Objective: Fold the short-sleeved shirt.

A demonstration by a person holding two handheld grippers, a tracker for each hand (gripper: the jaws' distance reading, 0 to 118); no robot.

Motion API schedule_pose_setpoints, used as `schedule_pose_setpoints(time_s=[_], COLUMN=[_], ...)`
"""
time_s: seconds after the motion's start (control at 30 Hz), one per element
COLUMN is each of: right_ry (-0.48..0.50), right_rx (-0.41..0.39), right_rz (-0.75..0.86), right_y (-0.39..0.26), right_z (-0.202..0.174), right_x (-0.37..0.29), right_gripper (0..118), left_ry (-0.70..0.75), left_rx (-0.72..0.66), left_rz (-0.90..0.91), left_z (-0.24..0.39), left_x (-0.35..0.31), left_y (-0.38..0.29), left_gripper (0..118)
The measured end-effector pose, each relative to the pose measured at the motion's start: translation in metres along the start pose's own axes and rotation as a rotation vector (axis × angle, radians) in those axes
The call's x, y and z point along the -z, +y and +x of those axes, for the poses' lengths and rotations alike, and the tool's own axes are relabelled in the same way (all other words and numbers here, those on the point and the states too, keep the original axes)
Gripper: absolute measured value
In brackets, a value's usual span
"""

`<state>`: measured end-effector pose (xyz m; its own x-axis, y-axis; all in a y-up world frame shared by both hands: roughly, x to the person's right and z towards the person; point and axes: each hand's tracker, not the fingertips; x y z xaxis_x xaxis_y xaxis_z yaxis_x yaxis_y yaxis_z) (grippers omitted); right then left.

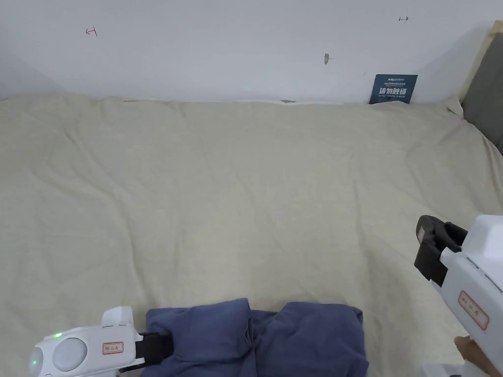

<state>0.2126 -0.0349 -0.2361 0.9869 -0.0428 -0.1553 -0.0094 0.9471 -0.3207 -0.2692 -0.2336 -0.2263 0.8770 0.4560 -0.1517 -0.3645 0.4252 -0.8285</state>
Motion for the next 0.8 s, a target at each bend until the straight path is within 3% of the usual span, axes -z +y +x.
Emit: schedule_pose_setpoints(time_s=[0.17, 0.5, 0.8], right_ry=[0.009, 0.043, 0.045], right_rx=[-0.002, 0.007, 0.010], right_rz=[0.011, 0.033, 0.036], right_y=[0.004, 0.006, 0.005], right_z=[0.001, -0.003, 0.001], right_x=[0.002, 0.001, -0.001], right_gripper=[2, 2, 2], left_ry=[0.015, 0.315, 0.292], left_rx=[0.069, 0.117, 0.344], left_rz=[0.065, 0.132, 0.114], left_z=[0.012, -0.022, 0.095], left_x=[-0.040, -0.113, -0.099], left_y=[0.010, 0.026, 0.033], left_gripper=[16, 16, 16])
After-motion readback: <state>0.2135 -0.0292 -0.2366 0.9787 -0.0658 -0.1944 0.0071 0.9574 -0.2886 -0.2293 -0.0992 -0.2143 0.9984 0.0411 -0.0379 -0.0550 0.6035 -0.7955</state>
